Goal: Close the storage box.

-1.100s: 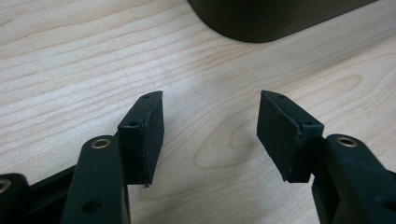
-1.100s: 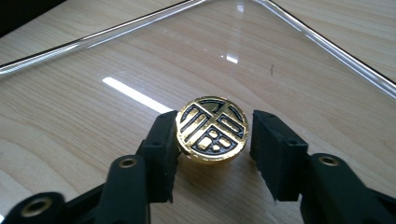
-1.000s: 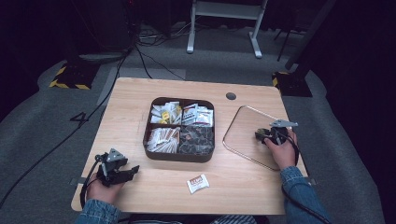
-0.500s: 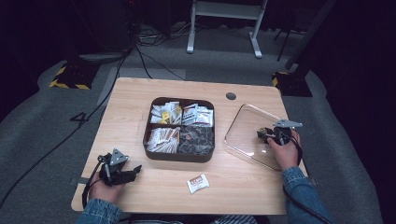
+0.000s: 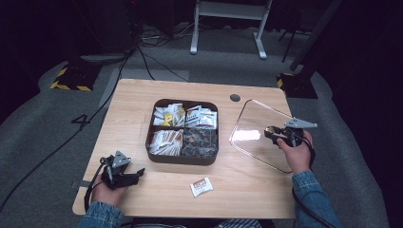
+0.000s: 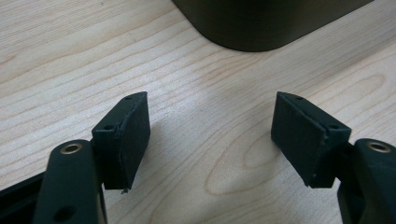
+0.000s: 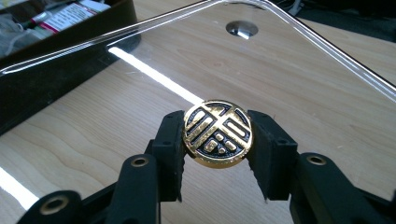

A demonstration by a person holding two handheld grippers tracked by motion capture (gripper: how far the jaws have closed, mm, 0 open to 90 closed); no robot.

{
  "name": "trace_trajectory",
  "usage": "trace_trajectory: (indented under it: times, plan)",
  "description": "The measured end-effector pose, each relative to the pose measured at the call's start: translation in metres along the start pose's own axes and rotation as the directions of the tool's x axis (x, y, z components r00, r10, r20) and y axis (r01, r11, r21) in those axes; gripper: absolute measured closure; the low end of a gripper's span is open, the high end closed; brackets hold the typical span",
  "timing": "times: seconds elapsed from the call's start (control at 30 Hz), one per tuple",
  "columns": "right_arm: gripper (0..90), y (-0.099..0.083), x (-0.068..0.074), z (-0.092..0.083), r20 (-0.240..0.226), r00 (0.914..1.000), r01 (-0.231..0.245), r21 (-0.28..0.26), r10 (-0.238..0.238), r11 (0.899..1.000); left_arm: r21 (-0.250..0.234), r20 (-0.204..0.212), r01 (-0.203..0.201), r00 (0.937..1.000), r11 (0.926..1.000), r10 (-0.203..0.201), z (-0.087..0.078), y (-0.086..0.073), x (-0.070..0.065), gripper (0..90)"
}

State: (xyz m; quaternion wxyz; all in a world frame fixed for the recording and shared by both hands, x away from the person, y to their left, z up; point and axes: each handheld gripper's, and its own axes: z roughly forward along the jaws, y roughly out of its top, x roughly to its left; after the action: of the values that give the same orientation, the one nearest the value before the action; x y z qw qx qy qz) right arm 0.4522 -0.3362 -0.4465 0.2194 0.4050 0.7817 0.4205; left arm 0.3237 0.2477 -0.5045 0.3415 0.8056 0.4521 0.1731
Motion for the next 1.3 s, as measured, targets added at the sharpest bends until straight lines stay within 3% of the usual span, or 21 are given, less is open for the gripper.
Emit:
trace_trajectory:
  times: [0.27,0.53,0.83,1.3]
  plan:
    - [58.8,0.015,0.013,-0.002,-0.043,0.9986,0.031,-0.008,-0.032,0.999,0.0,-0.003,0.001,1.0,1.0,-0.001,0.0,0.0,0.0,28.5]
    - [58.8,0.039,0.032,0.007,-0.106,0.9935,0.041,-0.013,-0.042,0.999,0.001,-0.007,0.004,1.0,1.0,-0.004,0.001,0.001,0.0,27.2]
    - [58.8,0.075,0.054,0.018,-0.172,0.9825,0.072,-0.005,-0.072,0.997,0.004,-0.021,0.017,0.9996,0.9998,-0.017,0.001,0.001,0.0,24.0]
    - [58.8,0.119,0.093,0.037,-0.248,0.9585,0.147,0.009,-0.14,0.989,0.007,-0.02,0.017,0.9997,0.9998,-0.017,0.002,0.001,0.0,23.0]
